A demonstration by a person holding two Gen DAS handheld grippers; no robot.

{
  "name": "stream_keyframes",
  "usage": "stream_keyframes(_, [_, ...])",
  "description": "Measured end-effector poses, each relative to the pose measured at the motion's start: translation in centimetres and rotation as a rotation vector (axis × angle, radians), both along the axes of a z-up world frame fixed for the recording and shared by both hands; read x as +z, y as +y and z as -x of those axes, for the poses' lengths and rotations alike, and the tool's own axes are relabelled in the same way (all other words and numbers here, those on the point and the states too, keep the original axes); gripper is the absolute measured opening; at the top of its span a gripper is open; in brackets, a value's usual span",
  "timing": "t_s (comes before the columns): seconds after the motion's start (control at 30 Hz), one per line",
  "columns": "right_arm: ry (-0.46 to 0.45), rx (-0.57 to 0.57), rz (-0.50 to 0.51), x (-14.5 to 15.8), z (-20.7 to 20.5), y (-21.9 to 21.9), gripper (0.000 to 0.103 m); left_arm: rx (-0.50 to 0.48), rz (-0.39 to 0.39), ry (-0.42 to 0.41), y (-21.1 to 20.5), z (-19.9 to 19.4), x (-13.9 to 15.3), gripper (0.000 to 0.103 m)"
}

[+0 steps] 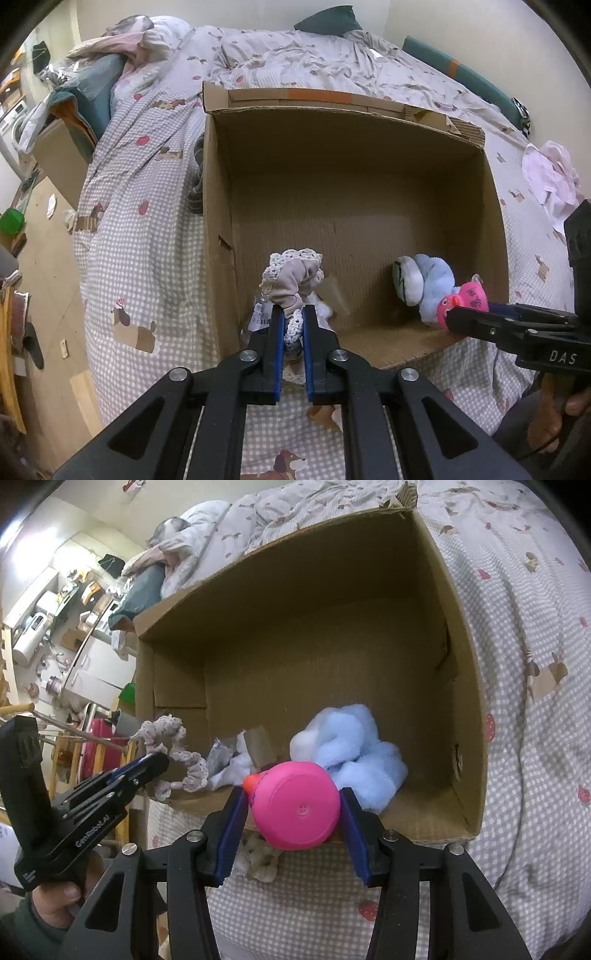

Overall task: Organize soft objects
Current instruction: 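Lower both items into the box and open both tools to release them, then move both open tools back over the bed toward the remaining items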

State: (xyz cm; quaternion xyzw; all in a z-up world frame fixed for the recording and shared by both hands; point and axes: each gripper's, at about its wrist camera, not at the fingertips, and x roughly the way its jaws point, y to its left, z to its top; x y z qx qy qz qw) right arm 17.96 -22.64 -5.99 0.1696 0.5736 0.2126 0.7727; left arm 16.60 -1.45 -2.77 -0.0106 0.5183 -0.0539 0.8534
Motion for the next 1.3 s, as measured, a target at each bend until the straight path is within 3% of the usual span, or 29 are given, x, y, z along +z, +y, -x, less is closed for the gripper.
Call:
stream_keyframes(0.33, [0.014, -0.008, -0.003, -0.1, -0.2, 0.1, 0.053, -0.04, -0.015, -0.014, -1.0, 0.4, 0.1, 0.012])
stream_keyframes(0.43, [0.007, -0.004, -0.006, 0.0, -0.2, 0.2, 0.053, -0.059, -0.015, -0.031, -1.4, 0.7, 0.4, 0.027])
stream_keyframes(0.5, [-0.001, -0.005, -0.016, 0.2, -0.2, 0.1, 0.053, -0.065, -0.027, -0.043, -1.6, 0.8, 0.6, 0.051])
stream_keyframes(0.57, [-0.005, -0.006, -0.035, 0.3, -0.3, 0.0, 0.053, -0.065, -0.03, -0.053, -1.6, 0.9, 0.8, 0.062])
stream_keyframes(0.6, [-0.009, -0.008, -0.042, 0.4, -0.3, -0.1, 0.055, -0.065, -0.028, -0.057, -1.6, 0.9, 0.9, 0.063])
stream_keyframes(0.67, [-0.017, -0.018, -0.054, 0.6, -0.3, -0.2, 0.07, -0.063, -0.028, -0.063, -1.6, 0.8, 1.1, 0.066])
stream_keyframes(0.77, [-0.024, -0.043, -0.064, 0.8, -0.5, -0.7, 0.071, -0.05, -0.034, -0.072, -1.4, 0.7, 1.3, 0.08])
stream_keyframes(1.3, [-0.038, -0.067, -0.016, 1.1, 0.4, -1.1, 0.071, 0.007, -0.054, -0.08, 0.0, 2.1, 2.4, 0.082])
